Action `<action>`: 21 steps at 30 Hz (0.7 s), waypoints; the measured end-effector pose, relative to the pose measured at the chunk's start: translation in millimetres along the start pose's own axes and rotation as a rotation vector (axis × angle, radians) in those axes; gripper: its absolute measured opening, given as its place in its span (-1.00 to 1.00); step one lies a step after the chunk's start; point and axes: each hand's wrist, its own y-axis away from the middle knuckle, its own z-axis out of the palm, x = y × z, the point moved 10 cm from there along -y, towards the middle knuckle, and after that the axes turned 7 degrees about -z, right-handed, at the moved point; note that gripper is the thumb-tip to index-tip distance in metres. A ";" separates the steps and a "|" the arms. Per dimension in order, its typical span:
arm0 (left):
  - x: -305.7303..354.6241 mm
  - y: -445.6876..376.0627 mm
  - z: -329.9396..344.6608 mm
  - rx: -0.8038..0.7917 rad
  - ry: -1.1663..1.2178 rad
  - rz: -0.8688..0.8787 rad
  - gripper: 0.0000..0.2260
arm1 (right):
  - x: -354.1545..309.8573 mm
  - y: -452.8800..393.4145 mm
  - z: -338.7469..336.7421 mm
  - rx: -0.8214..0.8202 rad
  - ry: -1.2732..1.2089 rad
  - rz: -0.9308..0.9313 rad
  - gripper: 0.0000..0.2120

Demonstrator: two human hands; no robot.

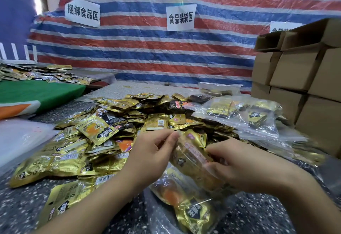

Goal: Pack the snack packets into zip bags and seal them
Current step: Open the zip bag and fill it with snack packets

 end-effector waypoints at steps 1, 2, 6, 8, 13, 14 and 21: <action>0.1 -0.9 -1.2 0.003 -0.007 0.010 -0.70 | -4.2 -1.0 -0.6 0.019 -0.005 -0.017 -0.77; 0.1 -2.4 -3.1 0.008 -0.007 0.013 -0.71 | -6.9 -2.2 -2.5 0.055 -0.031 -0.030 -0.79; 7.2 -7.1 -16.7 0.098 0.023 0.026 -0.80 | 2.3 -5.1 -17.4 0.271 -0.230 0.011 -0.91; 13.4 -8.0 -18.5 0.109 0.029 0.026 -0.80 | -1.7 -6.1 -18.4 0.256 -0.179 -0.037 -0.85; 27.8 -12.2 -12.9 0.084 -0.085 0.045 -0.76 | -13.2 -7.6 -6.4 0.150 0.032 -0.148 -0.70; 29.5 -13.6 -11.4 0.078 -0.097 0.041 -0.77 | -14.3 -8.2 -5.4 0.152 0.061 -0.160 -0.68; 53.3 -29.0 -24.1 0.156 -0.042 0.036 -0.73 | -13.5 5.6 -46.4 0.507 -0.156 -0.237 -0.59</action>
